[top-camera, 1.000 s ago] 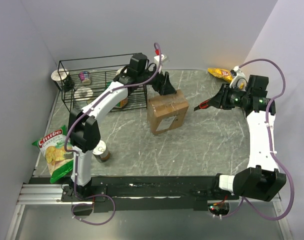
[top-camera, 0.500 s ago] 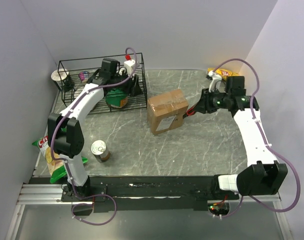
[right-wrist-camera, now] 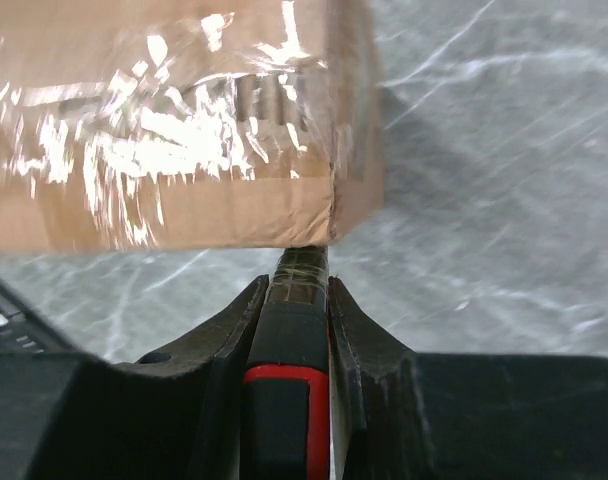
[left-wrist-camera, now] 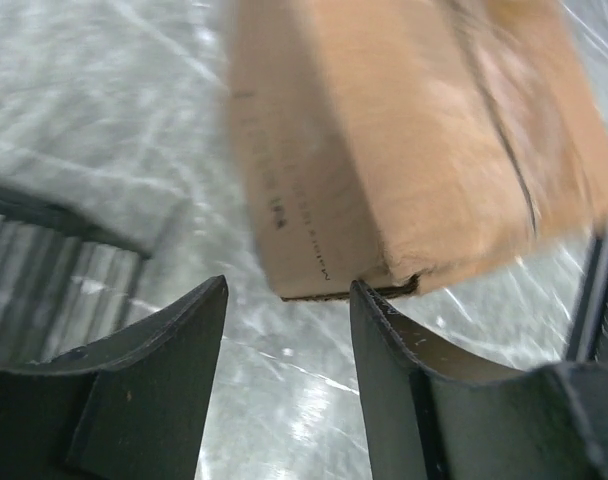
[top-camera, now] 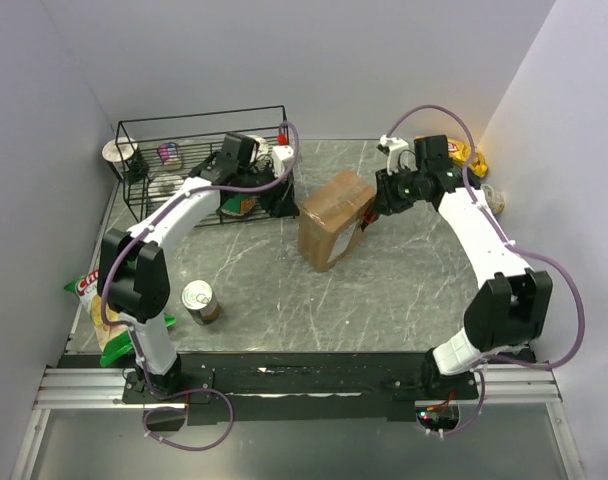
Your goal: Unpack the express box
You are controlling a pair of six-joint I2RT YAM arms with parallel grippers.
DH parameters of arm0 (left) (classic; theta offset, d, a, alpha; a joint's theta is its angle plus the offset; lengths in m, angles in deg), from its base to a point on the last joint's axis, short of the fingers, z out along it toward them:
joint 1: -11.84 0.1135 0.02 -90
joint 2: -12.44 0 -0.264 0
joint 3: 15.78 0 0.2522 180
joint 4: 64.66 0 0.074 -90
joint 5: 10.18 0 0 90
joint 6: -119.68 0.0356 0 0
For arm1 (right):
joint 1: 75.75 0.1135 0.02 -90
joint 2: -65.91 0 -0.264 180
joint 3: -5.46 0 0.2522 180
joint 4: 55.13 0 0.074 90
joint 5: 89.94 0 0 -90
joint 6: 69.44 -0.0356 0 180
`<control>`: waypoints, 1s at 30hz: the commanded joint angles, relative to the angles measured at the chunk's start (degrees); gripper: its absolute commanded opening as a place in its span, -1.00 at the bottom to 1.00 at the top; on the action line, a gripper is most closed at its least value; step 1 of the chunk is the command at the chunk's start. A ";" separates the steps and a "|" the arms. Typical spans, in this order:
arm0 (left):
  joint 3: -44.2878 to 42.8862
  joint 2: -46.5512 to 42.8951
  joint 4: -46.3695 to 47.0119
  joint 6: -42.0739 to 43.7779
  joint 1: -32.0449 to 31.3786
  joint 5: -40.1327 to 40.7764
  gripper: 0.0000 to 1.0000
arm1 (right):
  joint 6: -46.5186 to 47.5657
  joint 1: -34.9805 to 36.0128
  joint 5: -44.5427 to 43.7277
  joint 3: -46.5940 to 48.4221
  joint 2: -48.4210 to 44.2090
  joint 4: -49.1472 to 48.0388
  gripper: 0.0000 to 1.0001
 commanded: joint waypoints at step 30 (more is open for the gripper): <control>-12.14 -6.43 -13.32 12.18 4.19 -6.84 0.49 | 3.86 2.73 -2.85 7.53 5.63 -11.48 -1.00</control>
